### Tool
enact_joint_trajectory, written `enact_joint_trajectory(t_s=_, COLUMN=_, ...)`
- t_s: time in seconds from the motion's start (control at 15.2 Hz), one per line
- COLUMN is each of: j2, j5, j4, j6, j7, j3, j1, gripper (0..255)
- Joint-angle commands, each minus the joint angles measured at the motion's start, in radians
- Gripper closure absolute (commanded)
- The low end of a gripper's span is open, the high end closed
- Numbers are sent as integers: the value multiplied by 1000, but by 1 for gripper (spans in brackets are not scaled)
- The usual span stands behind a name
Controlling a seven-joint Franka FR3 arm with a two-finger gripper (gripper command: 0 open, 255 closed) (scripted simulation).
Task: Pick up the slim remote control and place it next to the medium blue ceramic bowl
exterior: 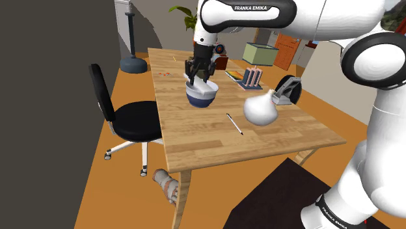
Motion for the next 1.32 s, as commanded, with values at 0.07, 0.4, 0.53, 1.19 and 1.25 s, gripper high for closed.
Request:
enact_joint_trajectory(t_s=0.07, j2=72, j5=1, j4=95, j6=-23, j7=28, j3=9, j1=16, gripper=255)
enact_joint_trajectory(t_s=0.4, j2=66, j5=1, j4=19, j6=48, j7=26, j3=9, j1=17, gripper=255)
enact_joint_trajectory(t_s=0.53, j2=66, j5=2, j4=-8, j6=75, j7=25, j3=9, j1=18, gripper=255)
enact_joint_trajectory(t_s=1.19, j2=80, j5=4, j4=-121, j6=202, j7=22, j3=10, j1=19, gripper=255)
enact_joint_trajectory(t_s=1.25, j2=83, j5=4, j4=-131, j6=214, j7=21, j3=10, j1=19, gripper=255)
